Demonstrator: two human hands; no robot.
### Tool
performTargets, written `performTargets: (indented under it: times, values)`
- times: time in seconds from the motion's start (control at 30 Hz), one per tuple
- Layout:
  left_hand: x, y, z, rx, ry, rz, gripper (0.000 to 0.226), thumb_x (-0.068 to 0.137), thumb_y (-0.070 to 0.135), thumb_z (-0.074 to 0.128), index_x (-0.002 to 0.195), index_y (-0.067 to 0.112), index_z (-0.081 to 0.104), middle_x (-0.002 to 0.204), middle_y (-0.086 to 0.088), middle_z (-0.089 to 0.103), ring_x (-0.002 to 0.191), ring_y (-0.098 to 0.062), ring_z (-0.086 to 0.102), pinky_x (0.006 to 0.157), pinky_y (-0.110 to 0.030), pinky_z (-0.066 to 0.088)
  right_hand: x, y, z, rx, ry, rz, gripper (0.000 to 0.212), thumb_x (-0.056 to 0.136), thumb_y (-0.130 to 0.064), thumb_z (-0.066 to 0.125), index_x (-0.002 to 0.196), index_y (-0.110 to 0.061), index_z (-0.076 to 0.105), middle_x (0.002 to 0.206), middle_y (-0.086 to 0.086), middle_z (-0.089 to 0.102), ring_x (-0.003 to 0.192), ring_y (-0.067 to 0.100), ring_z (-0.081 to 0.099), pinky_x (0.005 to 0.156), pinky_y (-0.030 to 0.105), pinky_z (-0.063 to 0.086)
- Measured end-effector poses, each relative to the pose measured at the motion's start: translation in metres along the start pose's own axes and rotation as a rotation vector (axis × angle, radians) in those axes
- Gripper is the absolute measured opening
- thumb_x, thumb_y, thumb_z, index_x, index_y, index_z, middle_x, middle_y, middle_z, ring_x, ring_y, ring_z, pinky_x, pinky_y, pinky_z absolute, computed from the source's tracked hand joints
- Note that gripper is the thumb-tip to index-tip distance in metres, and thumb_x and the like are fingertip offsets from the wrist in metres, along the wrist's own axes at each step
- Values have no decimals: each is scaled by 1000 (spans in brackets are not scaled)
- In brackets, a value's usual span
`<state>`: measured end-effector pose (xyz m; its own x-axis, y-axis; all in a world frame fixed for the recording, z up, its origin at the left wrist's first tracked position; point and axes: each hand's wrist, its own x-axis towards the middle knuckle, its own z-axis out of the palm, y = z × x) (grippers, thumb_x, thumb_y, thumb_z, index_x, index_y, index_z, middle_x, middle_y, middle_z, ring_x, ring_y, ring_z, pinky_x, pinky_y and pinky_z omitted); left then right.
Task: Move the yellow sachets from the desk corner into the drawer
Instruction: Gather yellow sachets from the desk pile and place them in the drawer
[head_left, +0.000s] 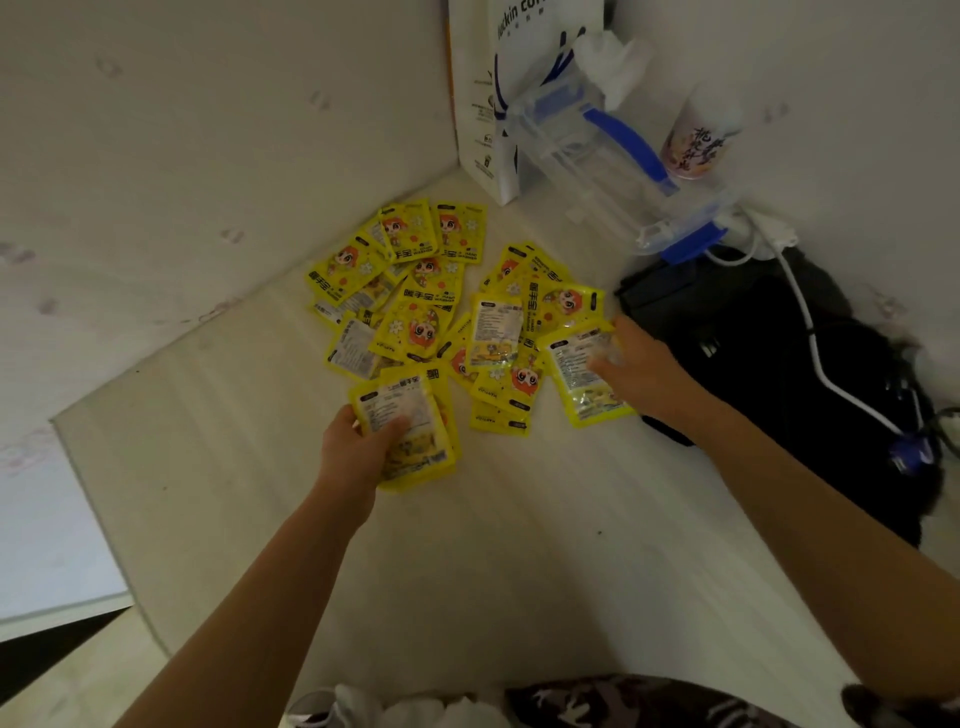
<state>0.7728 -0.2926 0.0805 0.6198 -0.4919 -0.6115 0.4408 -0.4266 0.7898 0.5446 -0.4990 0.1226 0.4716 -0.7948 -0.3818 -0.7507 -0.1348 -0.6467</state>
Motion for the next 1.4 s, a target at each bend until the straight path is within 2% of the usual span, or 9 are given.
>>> performTargets:
  times: [0.07, 0.2, 0.43, 0.63, 0.73, 0.93, 1.07, 1.27, 1.4]
  values:
    - [-10, -4, 0, -3, -23, 2, 33, 81, 3, 71, 111, 9, 61, 107, -15, 69, 95, -34, 68, 85, -53, 55, -18, -3, 7, 166, 45, 89, 30, 92, -15, 57, 120, -8, 48, 112, 8, 59, 95, 22, 61, 66, 27, 54]
    - [-28, -11, -4, 65, -75, 41, 26, 81, 3, 72, 103, 13, 62, 101, -11, 70, 87, -25, 70, 78, -43, 57, -58, -1, 35, 349, 105, 173, 28, 92, -17, 57, 117, -10, 49, 115, 10, 62, 101, 26, 64, 86, 49, 55]
    - [-42, -35, -29, 211, -192, 41, 25, 82, 6, 72, 104, 12, 63, 100, -10, 71, 90, -26, 70, 78, -44, 58, -127, 3, 111, 465, 281, 368, 28, 89, -19, 60, 115, -11, 51, 113, 12, 63, 97, 31, 64, 82, 53, 55]
    - [-51, -50, -67, 318, -349, 35, 22, 82, 4, 71, 98, 17, 64, 97, -9, 72, 88, -25, 71, 75, -44, 59, -189, -12, 169, 486, 418, 497, 30, 90, -19, 61, 116, -7, 53, 111, 13, 63, 96, 32, 63, 81, 49, 55]
    - [-57, -56, -81, 396, -430, 46, 23, 82, 3, 71, 98, 18, 64, 97, -9, 72, 89, -27, 71, 78, -45, 59, -223, -22, 193, 575, 508, 582, 28, 90, -17, 60, 115, -7, 53, 107, 11, 62, 90, 27, 62, 69, 36, 54]
    - [-87, -66, -87, 536, -579, 100, 26, 81, 4, 72, 103, 17, 65, 95, -2, 71, 83, -15, 69, 65, -27, 55, -290, -31, 221, 759, 661, 685, 21, 90, -10, 58, 111, -6, 54, 100, 11, 63, 77, 16, 62, 52, 21, 47]
    - [-111, -81, -74, 620, -668, 107, 27, 77, 4, 74, 100, 16, 66, 94, -4, 72, 84, -20, 69, 70, -33, 56, -332, -23, 236, 813, 743, 761, 24, 90, -12, 59, 113, -6, 54, 102, 13, 65, 90, 27, 66, 62, 32, 54]
    - [-159, -122, -58, 746, -861, 137, 24, 76, 1, 74, 93, 16, 65, 89, -6, 73, 80, -24, 71, 71, -38, 58, -406, -7, 267, 955, 888, 854, 21, 91, -15, 59, 111, -11, 55, 103, 9, 68, 88, 21, 67, 68, 32, 56]
    - [-205, -157, -54, 834, -981, 139, 24, 78, 3, 73, 94, 19, 63, 88, -1, 73, 77, -17, 70, 69, -33, 56, -466, 8, 292, 1016, 991, 940, 20, 89, -15, 62, 108, -13, 54, 104, 11, 68, 92, 27, 68, 82, 51, 56]
